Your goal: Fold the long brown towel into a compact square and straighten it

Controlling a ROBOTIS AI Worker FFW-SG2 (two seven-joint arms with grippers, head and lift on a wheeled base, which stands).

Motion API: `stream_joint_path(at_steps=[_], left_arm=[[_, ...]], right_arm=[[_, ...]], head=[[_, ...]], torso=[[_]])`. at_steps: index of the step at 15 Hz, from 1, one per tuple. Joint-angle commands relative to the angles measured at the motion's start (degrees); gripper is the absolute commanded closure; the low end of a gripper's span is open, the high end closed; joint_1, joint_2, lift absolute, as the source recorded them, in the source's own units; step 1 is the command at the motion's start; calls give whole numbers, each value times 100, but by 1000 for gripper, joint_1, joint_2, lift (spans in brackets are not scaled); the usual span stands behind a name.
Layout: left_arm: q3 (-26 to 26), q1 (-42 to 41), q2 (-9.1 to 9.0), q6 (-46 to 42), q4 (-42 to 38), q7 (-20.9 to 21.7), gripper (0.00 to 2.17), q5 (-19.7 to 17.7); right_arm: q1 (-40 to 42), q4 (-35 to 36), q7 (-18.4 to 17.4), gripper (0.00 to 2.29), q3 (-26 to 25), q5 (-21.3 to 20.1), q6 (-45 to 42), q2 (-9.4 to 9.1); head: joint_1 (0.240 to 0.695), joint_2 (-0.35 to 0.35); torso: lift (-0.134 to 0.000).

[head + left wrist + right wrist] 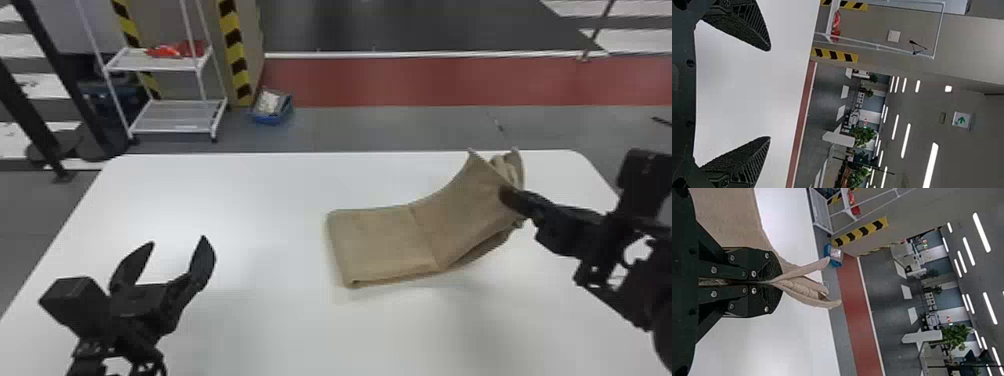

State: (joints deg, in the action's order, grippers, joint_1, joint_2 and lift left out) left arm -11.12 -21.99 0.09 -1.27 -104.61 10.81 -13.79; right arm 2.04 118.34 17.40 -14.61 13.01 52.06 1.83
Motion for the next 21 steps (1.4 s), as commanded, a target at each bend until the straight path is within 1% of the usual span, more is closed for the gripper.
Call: stream_joint_path(at_steps=[1, 2, 4, 5, 7, 9, 10, 12, 13, 15, 16, 18, 19, 20, 21], left_arm=[[-22, -16, -24, 0, -24, 0, 73, 0], [-22, -16, -24, 0, -33, 0, 73, 0], [-22, -43, -24, -18, -42, 0, 73, 0], [-22, -34, -24, -35, -42, -9, 73, 0], [-22, -25, -24, -18, -24, 0, 73, 0], [-22, 10, -24, -18, 11, 8, 73, 0], [-22, 19, -24, -18, 37, 8, 73, 0], [-22, 45, 0, -18, 99, 26, 73, -36], [-4, 54, 0, -18, 125, 26, 73, -53], [13, 63, 0, -18, 125, 35, 73, -53], [4, 63, 9, -18, 134, 35, 73, -53], [-22, 63, 27, -18, 152, 35, 73, -62], [-22, 63, 27, -18, 160, 35, 73, -62], [-13, 63, 27, -18, 169, 35, 73, -62], [-4, 63, 27, -18, 178, 35, 73, -62]], right_arm=[[51, 567, -27, 1713, 407, 105, 134, -122], [104, 672, -71, 1713, 890, 17, 117, -166], [183, 681, -132, 1713, 1725, -256, -7, -188], [236, 628, -185, 1713, 2121, -493, -24, -188], [236, 365, -352, 1713, 2718, -967, -130, -188], [227, 198, -501, 1710, 3035, -1310, -42, -188], [218, 136, -571, 1710, 3096, -1363, -24, -188], [139, 4, -589, 1686, 3175, -1398, -24, -188], [95, -119, -589, 1389, 3298, -1389, -7, -188], [60, -294, -589, 80, 3457, -1363, -7, -188], [60, -356, -563, -1, 3474, -1284, -77, -188], [60, -409, -413, 22, 3395, -950, -376, -188], [51, -435, -369, 93, 3360, -915, -393, -188], [16, -479, -352, 211, 3360, -923, -411, -188], [-28, -558, -273, 485, 3360, -932, -411, -188]], head=[[695, 41], [695, 59], [695, 103], [695, 166], [695, 224], [695, 279], [695, 290], [695, 301], [695, 304], [695, 317], [695, 324], [695, 339], [695, 346], [695, 350], [695, 350]], torso=[[-126], [-126], [-126], [-126], [-126], [-126], [-126], [-126], [-126], [-126], [-126], [-126], [-126], [-126], [-126]])
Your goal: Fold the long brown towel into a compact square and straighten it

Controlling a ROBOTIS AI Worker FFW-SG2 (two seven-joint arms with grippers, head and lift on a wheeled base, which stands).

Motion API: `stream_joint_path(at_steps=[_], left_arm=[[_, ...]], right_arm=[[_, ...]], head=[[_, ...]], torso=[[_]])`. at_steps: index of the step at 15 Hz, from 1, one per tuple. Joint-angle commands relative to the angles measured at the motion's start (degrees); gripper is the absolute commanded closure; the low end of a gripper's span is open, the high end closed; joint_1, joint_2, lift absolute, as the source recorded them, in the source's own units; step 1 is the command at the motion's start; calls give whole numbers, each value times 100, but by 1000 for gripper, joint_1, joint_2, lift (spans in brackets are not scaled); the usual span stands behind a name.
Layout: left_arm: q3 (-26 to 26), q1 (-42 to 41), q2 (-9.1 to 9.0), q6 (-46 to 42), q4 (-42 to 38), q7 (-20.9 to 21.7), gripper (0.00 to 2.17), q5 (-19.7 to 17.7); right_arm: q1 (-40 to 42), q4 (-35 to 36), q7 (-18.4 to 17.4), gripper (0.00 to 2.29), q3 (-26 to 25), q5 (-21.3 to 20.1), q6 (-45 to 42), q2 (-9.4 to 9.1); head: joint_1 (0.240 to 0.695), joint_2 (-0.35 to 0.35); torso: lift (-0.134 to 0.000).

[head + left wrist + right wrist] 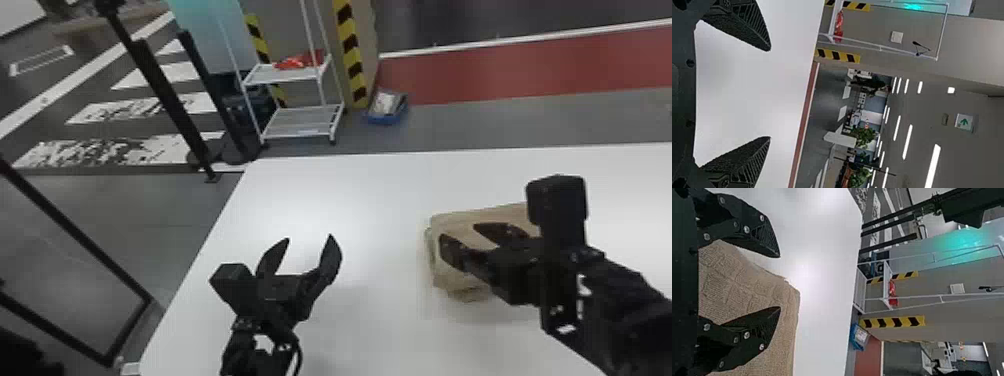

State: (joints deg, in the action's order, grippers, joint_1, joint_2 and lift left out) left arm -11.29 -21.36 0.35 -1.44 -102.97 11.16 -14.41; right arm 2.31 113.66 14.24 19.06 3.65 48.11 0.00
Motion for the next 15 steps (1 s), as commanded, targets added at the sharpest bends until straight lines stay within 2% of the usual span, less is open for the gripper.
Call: stream_joint_path(at_steps=[1, 2, 3, 6, 8, 12, 15], left_arm=[[30, 0, 0, 0, 13, 0, 73, 0], [39, 0, 0, 0, 13, 0, 73, 0], [39, 0, 0, 0, 13, 0, 73, 9], [48, 9, 0, 0, 22, 0, 73, 9], [39, 17, 0, 0, 31, 0, 73, 9], [57, 79, 18, 0, 101, 9, 73, 18], [118, 114, 18, 0, 110, 9, 73, 26]], right_arm=[[-134, -212, 176, 1119, -7, -14, -15, -5], [-204, -353, 176, 1771, 10, -49, 37, -5], [-266, -441, 185, 2020, 45, -102, 108, -5], [-371, -713, 290, 2037, 168, -119, 160, -5], [-283, -660, 466, 2037, 116, -216, 512, -5], [-11, -124, 650, 2037, -394, -436, 1654, -5], [332, 570, 914, 2037, -930, -304, 1725, -5]], head=[[695, 350], [695, 350], [695, 350], [695, 350], [695, 350], [695, 350], [695, 323]], torso=[[-126], [-126], [-126], [-126], [-126], [-126], [-126]])
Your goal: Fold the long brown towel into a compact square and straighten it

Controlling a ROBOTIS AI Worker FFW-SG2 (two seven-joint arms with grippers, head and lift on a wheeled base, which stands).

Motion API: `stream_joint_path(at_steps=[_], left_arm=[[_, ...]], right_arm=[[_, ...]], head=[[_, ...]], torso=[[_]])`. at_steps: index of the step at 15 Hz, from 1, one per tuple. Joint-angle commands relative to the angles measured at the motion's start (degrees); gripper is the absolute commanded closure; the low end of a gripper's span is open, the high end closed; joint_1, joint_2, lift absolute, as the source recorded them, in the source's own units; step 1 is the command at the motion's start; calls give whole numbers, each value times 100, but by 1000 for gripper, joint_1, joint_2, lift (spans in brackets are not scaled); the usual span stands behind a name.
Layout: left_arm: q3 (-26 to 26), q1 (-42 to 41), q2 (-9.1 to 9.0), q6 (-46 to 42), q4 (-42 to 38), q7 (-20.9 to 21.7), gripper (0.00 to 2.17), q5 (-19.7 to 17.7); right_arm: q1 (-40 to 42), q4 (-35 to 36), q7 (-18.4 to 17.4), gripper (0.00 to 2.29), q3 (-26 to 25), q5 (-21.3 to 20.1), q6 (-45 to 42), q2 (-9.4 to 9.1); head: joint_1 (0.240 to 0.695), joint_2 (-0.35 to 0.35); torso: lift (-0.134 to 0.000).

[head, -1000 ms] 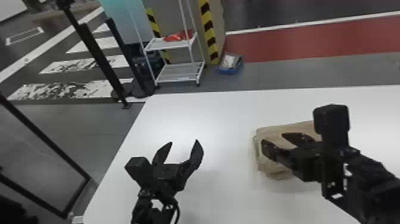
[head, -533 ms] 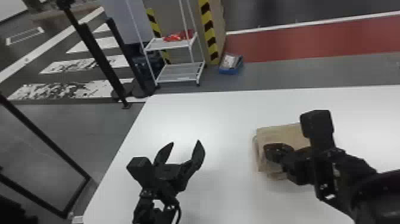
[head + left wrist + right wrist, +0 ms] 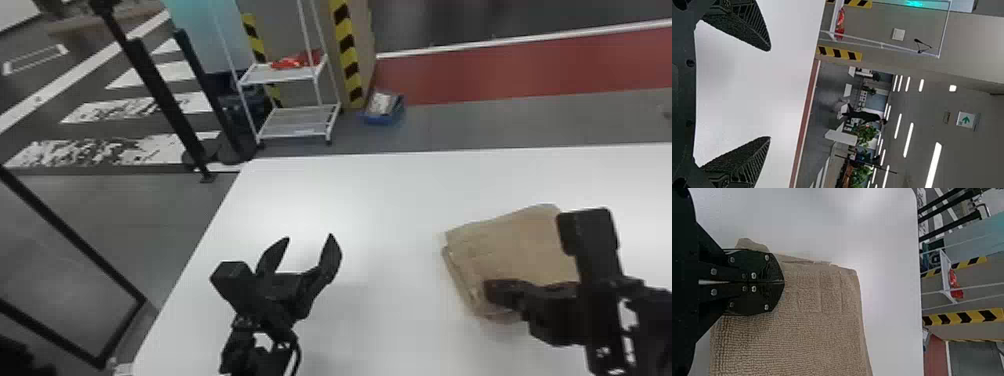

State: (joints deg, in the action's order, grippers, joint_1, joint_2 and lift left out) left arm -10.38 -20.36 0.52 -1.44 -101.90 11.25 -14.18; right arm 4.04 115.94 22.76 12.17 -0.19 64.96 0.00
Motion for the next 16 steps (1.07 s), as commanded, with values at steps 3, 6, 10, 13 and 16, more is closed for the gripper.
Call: stream_joint_path(at_steps=[3, 6, 10, 13, 16], left_arm=[[54, 15, 27, 0, 21, 0, 73, -14], [54, 41, 45, 0, 38, 0, 73, -14], [89, 50, 45, 0, 47, 0, 73, -14], [89, 32, 45, 0, 47, 0, 73, -14], [106, 50, 45, 0, 47, 0, 73, -6]], right_arm=[[536, 1352, 431, 2037, -971, 247, 1007, -5], [747, 1880, 738, 2037, -1770, 247, 1903, -5], [299, 1414, 800, 2037, -2043, 80, 2132, -5], [-369, 526, 712, 2037, -1823, -219, 2026, -5], [-896, -335, 439, 2037, -1568, -386, 1358, -5]], head=[[695, 280], [695, 231], [695, 166], [695, 137], [695, 131]], torso=[[-126], [-126], [-126], [-126], [-126]])
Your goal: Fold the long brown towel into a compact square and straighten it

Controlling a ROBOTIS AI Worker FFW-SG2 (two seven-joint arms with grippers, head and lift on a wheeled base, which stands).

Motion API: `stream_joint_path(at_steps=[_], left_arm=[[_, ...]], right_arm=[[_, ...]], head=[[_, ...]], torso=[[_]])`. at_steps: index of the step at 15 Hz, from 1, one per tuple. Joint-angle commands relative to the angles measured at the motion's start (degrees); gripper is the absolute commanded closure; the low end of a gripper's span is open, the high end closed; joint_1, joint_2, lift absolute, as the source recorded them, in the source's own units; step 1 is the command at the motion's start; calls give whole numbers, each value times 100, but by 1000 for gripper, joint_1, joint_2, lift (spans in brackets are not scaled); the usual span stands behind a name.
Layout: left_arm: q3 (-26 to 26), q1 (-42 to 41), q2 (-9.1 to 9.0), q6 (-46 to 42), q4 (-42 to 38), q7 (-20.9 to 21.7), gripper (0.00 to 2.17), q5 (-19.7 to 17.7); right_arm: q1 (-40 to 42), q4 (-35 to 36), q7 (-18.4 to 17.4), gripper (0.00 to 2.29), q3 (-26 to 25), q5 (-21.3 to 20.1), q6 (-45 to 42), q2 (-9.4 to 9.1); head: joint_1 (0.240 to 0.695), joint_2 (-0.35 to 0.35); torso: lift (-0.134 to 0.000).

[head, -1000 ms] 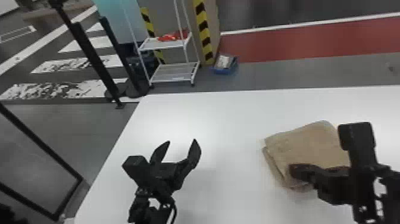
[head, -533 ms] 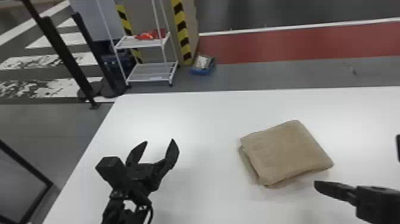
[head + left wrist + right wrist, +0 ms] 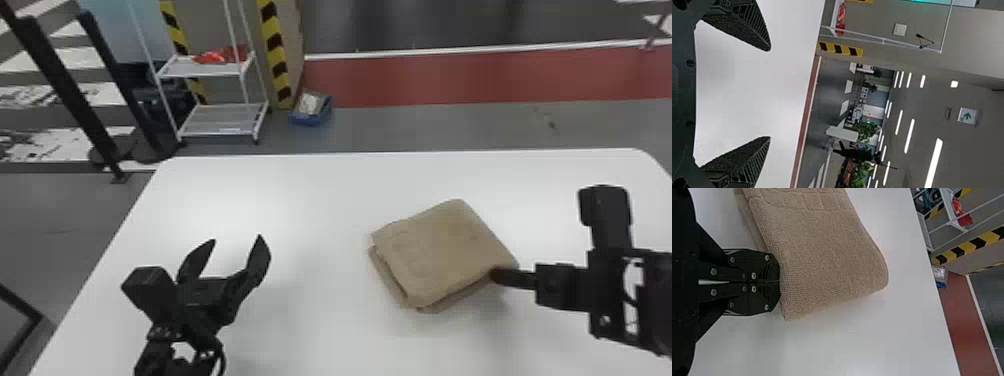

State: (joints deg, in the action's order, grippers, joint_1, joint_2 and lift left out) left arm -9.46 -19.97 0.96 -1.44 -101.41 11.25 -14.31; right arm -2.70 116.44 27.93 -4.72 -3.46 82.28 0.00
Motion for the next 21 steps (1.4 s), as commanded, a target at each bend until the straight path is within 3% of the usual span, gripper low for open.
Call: stream_joint_path(at_steps=[1, 5, 9, 16, 19, 21], left_arm=[[32, 28, 0, 0, -1, 0, 73, 7], [67, 89, 9, 18, 25, 0, 73, 16], [137, 160, 53, 18, 104, -9, 73, 16], [146, 212, 88, 18, 175, -9, 73, -10], [163, 204, 88, 18, 175, -9, 73, -10], [199, 204, 123, 18, 175, 0, 73, -10]], right_arm=[[-336, -570, -191, 2037, 208, -58, -656, -5], [-503, -1088, -472, 2037, 568, 65, -1799, -5], [-547, -1589, -463, 2037, 823, 135, -2941, -5], [-37, -965, -455, 2037, 392, 196, -2783, -5], [-433, -1528, -639, 2037, 489, 109, -2906, -5], [-662, -2178, -762, 2037, 577, 91, -3469, -5]], head=[[695, 128], [695, 125], [695, 146], [695, 156], [695, 131], [695, 124]], torso=[[-126], [-126], [-126], [-126], [-126], [-126]])
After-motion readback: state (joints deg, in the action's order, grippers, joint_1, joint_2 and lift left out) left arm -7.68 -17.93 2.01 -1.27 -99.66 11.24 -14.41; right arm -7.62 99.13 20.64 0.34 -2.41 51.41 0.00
